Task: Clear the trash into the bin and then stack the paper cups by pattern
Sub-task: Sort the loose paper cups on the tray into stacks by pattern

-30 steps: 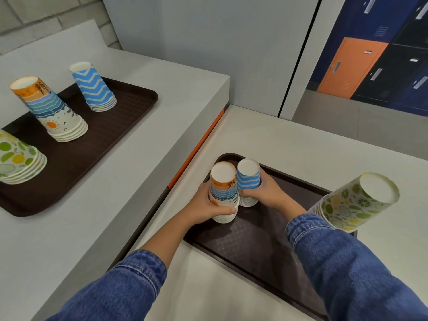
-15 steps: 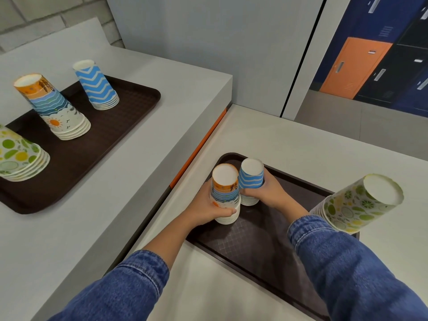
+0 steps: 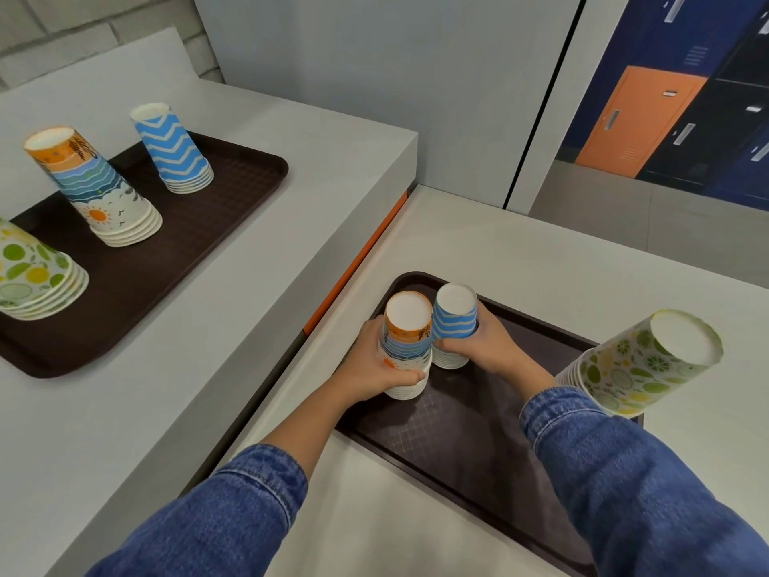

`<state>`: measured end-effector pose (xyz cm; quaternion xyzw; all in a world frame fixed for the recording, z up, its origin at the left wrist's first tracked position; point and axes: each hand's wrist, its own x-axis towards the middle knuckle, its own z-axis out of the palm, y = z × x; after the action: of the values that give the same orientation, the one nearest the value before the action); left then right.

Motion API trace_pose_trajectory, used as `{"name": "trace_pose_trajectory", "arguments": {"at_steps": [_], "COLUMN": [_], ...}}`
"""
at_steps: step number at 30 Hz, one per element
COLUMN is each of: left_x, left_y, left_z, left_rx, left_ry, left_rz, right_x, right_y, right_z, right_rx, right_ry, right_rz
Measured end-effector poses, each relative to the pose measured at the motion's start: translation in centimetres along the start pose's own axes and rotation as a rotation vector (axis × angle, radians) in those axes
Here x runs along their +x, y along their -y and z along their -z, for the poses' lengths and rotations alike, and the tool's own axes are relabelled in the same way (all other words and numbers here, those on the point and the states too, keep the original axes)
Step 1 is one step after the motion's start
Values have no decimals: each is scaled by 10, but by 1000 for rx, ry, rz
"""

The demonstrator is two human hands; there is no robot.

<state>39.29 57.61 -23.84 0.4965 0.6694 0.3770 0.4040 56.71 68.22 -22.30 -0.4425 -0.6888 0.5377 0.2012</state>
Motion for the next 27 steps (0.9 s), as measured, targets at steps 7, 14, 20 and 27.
{"name": "trace_pose_trajectory", "arguments": {"at_steps": [7,14,20,27], "left_x": [-1,-2,-13,-41], "left_y": [-3,-5,-44,-104], "left_z": [4,15,52,135], "left_rx": [-36,-83,-104,-103], "left_ry": [-32,-52,-99,-264], "left_rz": [-30,-16,-98,-194], "right_x": [1,5,15,34], "right_y": [2,10,42,140], "right_z": [2,3,4,-16], "right_rx": [24,36,39,111], "right_ry": [-8,-1,0,68], "right_rz": [-3,18,99,258]}}
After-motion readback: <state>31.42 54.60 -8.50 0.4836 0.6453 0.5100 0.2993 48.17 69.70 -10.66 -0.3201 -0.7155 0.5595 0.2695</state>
